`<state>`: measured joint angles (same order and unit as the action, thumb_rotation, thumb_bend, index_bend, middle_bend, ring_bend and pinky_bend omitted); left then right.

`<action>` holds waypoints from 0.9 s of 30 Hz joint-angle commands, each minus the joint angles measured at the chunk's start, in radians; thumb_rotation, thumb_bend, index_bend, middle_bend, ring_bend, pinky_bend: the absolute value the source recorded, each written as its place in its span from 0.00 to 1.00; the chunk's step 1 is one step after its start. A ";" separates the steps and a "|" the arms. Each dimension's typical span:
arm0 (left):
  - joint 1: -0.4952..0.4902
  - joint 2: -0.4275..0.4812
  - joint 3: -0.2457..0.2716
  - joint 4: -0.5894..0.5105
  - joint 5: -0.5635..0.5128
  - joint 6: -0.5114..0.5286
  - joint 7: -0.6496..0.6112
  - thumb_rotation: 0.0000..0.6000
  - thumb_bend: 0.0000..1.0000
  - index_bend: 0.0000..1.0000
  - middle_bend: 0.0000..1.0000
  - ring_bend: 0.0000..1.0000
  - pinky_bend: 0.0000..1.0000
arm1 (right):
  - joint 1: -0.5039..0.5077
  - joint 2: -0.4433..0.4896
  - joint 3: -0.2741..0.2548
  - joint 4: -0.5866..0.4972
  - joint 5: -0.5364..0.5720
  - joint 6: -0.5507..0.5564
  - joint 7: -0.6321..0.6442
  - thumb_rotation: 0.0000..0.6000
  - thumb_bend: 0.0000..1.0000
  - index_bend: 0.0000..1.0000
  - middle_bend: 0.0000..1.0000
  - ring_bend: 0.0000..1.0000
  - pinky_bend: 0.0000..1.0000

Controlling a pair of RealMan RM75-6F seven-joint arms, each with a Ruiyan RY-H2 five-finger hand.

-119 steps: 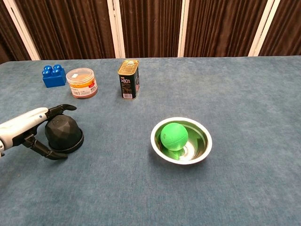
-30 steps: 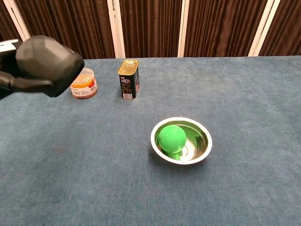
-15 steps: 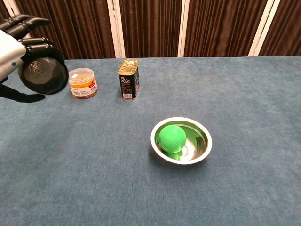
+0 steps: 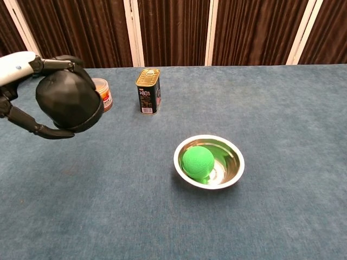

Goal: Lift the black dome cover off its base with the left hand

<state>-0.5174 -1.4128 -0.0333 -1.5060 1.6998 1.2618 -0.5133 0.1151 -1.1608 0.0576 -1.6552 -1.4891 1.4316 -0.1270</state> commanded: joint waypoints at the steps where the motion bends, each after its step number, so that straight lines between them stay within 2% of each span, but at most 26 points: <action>1: -0.166 0.293 0.127 -0.161 0.082 -0.305 -1.196 1.00 0.42 0.48 0.45 0.00 0.00 | 0.000 0.003 0.000 -0.006 -0.001 0.001 -0.003 1.00 0.18 0.03 0.00 0.02 0.00; 4: -0.155 0.258 0.127 -0.088 0.092 -0.280 -1.078 1.00 0.42 0.48 0.45 0.00 0.00 | 0.001 0.004 0.001 -0.008 0.003 -0.002 -0.006 1.00 0.18 0.03 0.00 0.02 0.00; 7: -0.126 0.218 0.103 -0.050 0.052 -0.263 -0.861 1.00 0.42 0.49 0.46 0.00 0.00 | 0.006 0.000 0.005 -0.005 0.009 -0.009 -0.007 1.00 0.19 0.03 0.00 0.02 0.00; 9: -0.089 0.181 0.072 -0.014 0.012 -0.232 -0.596 1.00 0.42 0.49 0.46 0.00 0.00 | 0.008 -0.001 0.006 -0.004 0.009 -0.011 -0.009 1.00 0.18 0.03 0.00 0.02 0.00; 10: -0.055 0.143 0.043 0.013 -0.020 -0.191 -0.389 1.00 0.42 0.49 0.46 0.00 0.00 | 0.009 -0.002 0.006 -0.004 0.010 -0.013 -0.009 1.00 0.18 0.03 0.00 0.02 0.00; 12: 0.007 0.053 -0.006 0.055 -0.070 -0.085 -0.031 1.00 0.42 0.49 0.47 0.01 0.00 | 0.012 -0.003 0.008 -0.003 0.011 -0.015 -0.010 1.00 0.18 0.03 0.00 0.02 0.00; 14: 0.056 -0.060 -0.048 0.140 -0.063 0.062 0.314 1.00 0.42 0.49 0.47 0.01 0.00 | 0.014 -0.005 0.009 -0.002 0.014 -0.019 -0.010 1.00 0.18 0.03 0.00 0.02 0.00; 16: 0.069 -0.123 -0.059 0.223 -0.020 0.148 0.494 1.00 0.42 0.49 0.47 0.01 0.00 | 0.017 -0.007 0.011 0.000 0.016 -0.022 -0.011 1.00 0.18 0.03 0.00 0.02 0.00; 19: 0.065 -0.182 -0.059 0.362 0.071 0.249 0.698 1.00 0.42 0.50 0.47 0.02 0.00 | 0.009 -0.005 0.004 0.004 0.018 -0.018 -0.006 1.00 0.18 0.03 0.00 0.02 0.00; 21: 0.061 -0.204 -0.054 0.420 0.108 0.280 0.783 1.00 0.42 0.50 0.48 0.02 0.00 | 0.001 0.000 -0.005 0.012 0.002 -0.005 0.011 1.00 0.18 0.03 0.00 0.02 0.00; 27: 0.064 -0.215 -0.037 0.425 0.093 0.253 0.836 1.00 0.42 0.49 0.47 0.02 0.00 | -0.001 0.004 -0.009 0.004 -0.011 0.002 0.018 1.00 0.18 0.03 0.00 0.02 0.00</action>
<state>-0.5124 -1.4586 -0.0357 -1.3198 1.7454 1.3269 -0.7249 0.1147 -1.1586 0.0507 -1.6424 -1.4965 1.4285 -0.1055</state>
